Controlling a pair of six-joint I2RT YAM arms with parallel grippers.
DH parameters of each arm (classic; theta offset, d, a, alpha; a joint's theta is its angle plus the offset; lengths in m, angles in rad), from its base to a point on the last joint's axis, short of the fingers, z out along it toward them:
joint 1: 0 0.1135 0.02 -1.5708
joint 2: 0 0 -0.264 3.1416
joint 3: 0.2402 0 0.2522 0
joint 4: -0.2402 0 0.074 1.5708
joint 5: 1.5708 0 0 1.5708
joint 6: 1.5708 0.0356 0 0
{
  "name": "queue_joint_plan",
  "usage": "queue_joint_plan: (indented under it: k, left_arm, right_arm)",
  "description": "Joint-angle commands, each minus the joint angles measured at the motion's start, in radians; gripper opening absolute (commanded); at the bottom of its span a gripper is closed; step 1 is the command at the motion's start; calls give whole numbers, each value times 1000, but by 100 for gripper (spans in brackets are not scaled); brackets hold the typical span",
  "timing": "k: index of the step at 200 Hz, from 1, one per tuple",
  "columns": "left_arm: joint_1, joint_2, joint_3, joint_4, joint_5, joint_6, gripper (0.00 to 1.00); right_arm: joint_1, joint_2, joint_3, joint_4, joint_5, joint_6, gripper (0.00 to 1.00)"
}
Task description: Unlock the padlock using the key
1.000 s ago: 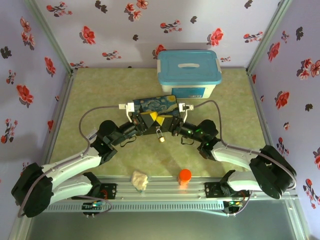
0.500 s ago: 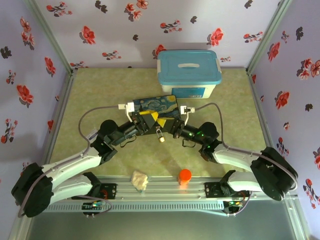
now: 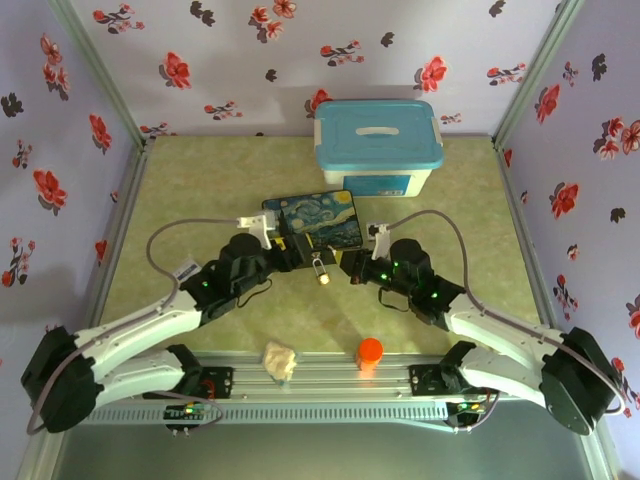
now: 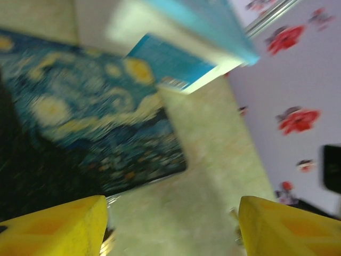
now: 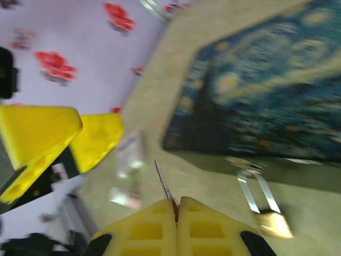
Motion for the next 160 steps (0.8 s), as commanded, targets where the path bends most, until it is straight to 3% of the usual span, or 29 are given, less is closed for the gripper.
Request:
queue_joint_plan:
  k: [1, 104, 160]
  left_arm:
    - [-30, 80, 1, -70, -77, -6, 66]
    - [-123, 515, 52, 141, -160, -13, 63]
    - [-133, 629, 81, 178, -162, -23, 52]
  right_arm:
    - [-9, -11, 29, -251, 157, -78, 0]
    - [-9, 6, -24, -267, 191, -72, 0]
    - [-8, 16, -51, -253, 194, -51, 0]
